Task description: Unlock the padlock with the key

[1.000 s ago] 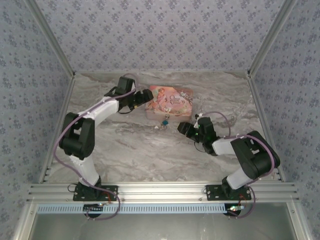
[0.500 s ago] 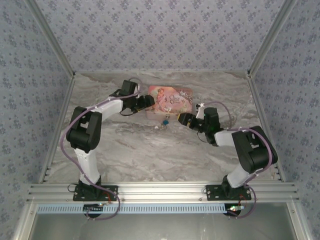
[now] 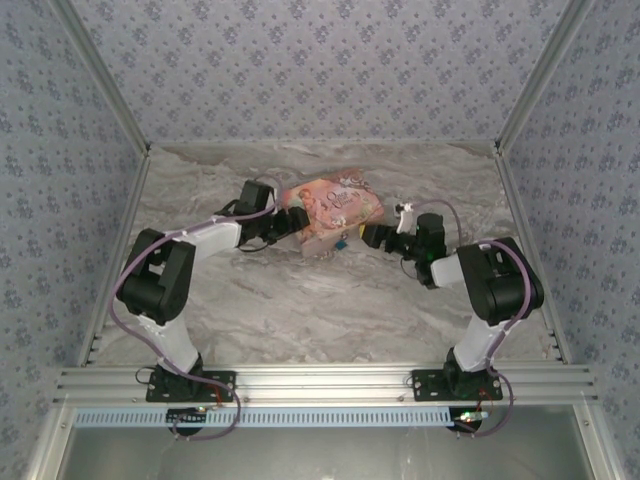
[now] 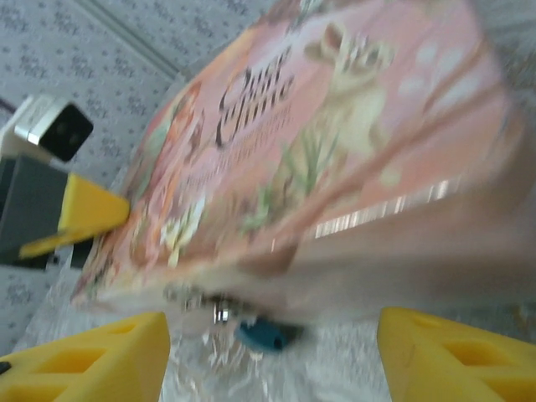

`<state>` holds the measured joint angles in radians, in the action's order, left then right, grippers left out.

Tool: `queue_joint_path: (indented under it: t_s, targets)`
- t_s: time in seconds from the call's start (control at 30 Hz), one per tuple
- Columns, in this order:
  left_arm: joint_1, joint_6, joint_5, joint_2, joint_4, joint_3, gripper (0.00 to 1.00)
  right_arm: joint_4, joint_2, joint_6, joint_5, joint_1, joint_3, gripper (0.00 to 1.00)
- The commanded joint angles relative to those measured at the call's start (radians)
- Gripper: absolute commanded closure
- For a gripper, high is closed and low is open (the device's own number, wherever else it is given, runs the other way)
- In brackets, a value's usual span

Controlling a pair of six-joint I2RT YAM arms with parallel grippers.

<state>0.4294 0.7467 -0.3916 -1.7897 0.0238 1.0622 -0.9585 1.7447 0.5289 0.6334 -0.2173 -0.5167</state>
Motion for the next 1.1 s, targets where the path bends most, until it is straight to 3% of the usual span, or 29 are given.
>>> queue_joint_path:
  t_s: [0.0, 0.27, 0.8, 1.07]
  targets:
    - [0.02, 0.02, 0.045, -0.016, 0.093, -0.055, 0.25, -0.121, -0.016, -0.052, 0.089, -0.012, 0.061, 0.32]
    - [0.022, 0.038, 0.053, -0.011, 0.077, -0.068, 0.25, -0.221, 0.09, -0.028, 0.124, -0.043, 0.02, 0.34]
    - [0.022, 0.045, 0.057, -0.011, 0.078, -0.067, 0.26, -0.252, 0.255, 0.011, 0.134, -0.11, -0.108, 0.38]
    - [0.022, 0.045, 0.056, -0.013, 0.076, -0.067, 0.26, -0.278, 0.276, 0.017, 0.158, -0.115, -0.114, 0.51]
